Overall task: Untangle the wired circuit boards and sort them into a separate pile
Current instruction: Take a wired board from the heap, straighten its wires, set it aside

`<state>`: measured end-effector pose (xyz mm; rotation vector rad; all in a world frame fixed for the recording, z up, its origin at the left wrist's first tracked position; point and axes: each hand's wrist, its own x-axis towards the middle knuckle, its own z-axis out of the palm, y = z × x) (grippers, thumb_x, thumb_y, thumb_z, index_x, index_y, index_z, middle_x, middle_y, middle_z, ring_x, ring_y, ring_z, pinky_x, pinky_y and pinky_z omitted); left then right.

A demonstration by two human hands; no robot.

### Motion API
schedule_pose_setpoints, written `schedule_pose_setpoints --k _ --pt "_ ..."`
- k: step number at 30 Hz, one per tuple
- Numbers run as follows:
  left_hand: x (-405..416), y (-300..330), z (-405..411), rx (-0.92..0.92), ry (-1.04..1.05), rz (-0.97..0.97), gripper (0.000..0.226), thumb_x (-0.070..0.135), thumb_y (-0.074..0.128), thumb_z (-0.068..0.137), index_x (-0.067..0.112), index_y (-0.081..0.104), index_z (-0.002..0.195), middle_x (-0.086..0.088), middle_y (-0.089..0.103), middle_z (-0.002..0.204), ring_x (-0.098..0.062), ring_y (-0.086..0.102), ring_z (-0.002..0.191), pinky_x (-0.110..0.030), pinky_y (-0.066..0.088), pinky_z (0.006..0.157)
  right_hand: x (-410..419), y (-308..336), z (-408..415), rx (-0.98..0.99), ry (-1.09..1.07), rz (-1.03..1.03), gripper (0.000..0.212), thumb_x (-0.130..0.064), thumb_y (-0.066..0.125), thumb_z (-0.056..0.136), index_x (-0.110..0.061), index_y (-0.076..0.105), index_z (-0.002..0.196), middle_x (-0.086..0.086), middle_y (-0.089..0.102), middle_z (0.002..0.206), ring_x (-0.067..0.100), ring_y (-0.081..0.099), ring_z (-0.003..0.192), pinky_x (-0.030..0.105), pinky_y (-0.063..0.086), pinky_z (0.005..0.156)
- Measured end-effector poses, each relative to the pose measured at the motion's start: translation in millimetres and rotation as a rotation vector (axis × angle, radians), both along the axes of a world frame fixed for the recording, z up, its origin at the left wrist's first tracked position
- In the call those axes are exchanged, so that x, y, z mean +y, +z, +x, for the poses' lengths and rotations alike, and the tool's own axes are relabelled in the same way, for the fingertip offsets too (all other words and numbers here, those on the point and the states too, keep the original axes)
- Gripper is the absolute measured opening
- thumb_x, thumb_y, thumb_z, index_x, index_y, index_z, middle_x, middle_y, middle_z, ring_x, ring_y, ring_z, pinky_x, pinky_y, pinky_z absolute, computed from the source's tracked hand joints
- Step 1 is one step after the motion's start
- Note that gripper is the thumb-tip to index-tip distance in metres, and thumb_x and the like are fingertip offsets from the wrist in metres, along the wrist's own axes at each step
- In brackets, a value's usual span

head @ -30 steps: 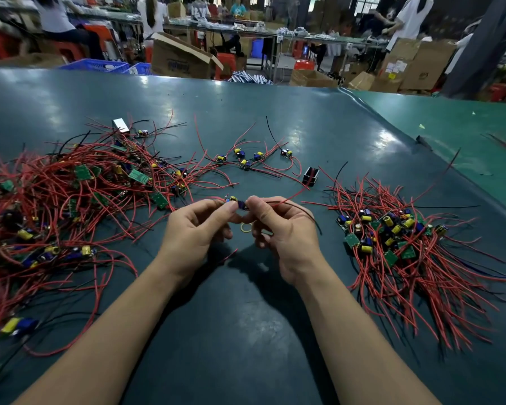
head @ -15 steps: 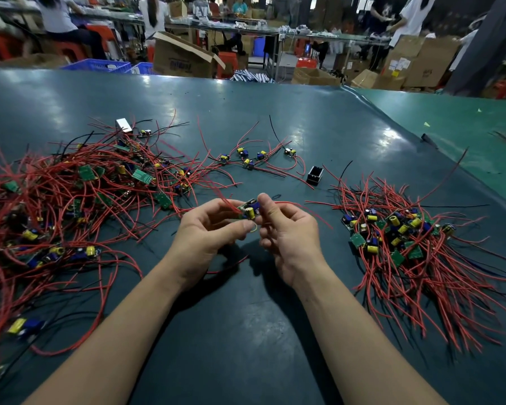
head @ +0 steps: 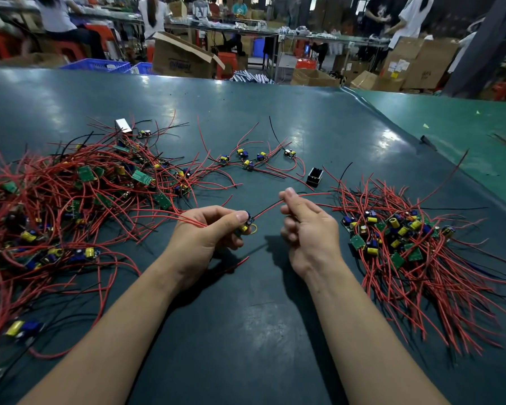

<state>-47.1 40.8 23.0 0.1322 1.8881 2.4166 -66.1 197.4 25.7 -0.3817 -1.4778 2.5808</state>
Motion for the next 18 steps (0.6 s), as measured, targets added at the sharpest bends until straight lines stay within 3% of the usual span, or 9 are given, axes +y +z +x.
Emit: schedule_pose_setpoints --k 3,6,10,15,18 --pt "0.3 0.4 1.1 0.005 -0.025 -0.012 0.019 0.031 0.076 0.059 0.013 0.074 0.064 -0.006 0.07 0.066 -0.012 0.057 0.048 -0.019 0.048 0.05 8.8 -0.2 -4.7 -0.009 -0.084 -0.038 0.014 -0.011 0.069 0.089 -0.006 0.069 0.075 -0.001 0.063 0.062 0.003 0.039 0.039 0.014 0.026 0.035" --pt "0.1 0.7 1.6 0.007 -0.04 -0.03 0.022 0.036 0.076 0.057 0.014 0.074 0.063 -0.006 0.07 0.067 -0.012 0.056 0.048 -0.019 0.046 0.05 9.6 -1.7 -5.0 0.036 -0.142 0.061 0.019 -0.012 0.07 0.089 -0.008 0.068 0.071 -0.003 0.065 0.06 0.004 0.04 0.039 0.016 0.028 0.036" --pt "-2.6 0.2 1.6 -0.009 -0.049 -0.028 0.02 0.034 0.076 0.06 0.014 0.073 0.063 -0.007 0.069 0.066 -0.017 0.055 0.053 -0.021 0.042 0.051 7.6 -1.4 -2.8 0.074 -0.168 0.194 0.003 -0.009 0.072 0.088 -0.011 0.072 0.089 -0.007 0.066 0.06 0.006 0.045 0.037 0.015 0.035 0.037" --pt "-3.6 -0.2 2.1 -0.014 -0.073 -0.03 0.017 0.029 0.077 0.064 0.012 0.074 0.065 -0.009 0.069 0.067 -0.017 0.054 0.052 -0.02 0.044 0.051 11.4 -0.7 -2.2 0.115 -0.194 0.272 0.015 -0.001 0.068 0.089 -0.015 0.071 0.094 -0.008 0.064 0.06 0.006 0.043 0.034 0.016 0.036 0.037" --pt "-4.1 -0.1 2.0 -0.018 -0.071 -0.042 0.012 0.02 0.081 0.07 0.012 0.074 0.065 -0.009 0.069 0.066 -0.018 0.054 0.053 -0.02 0.043 0.051 13.6 -2.1 -2.3 0.144 -0.156 0.359 0.015 -0.002 0.062 0.093 -0.015 0.065 0.1 0.003 0.062 0.074 0.007 0.046 0.037 0.02 0.038 0.037"
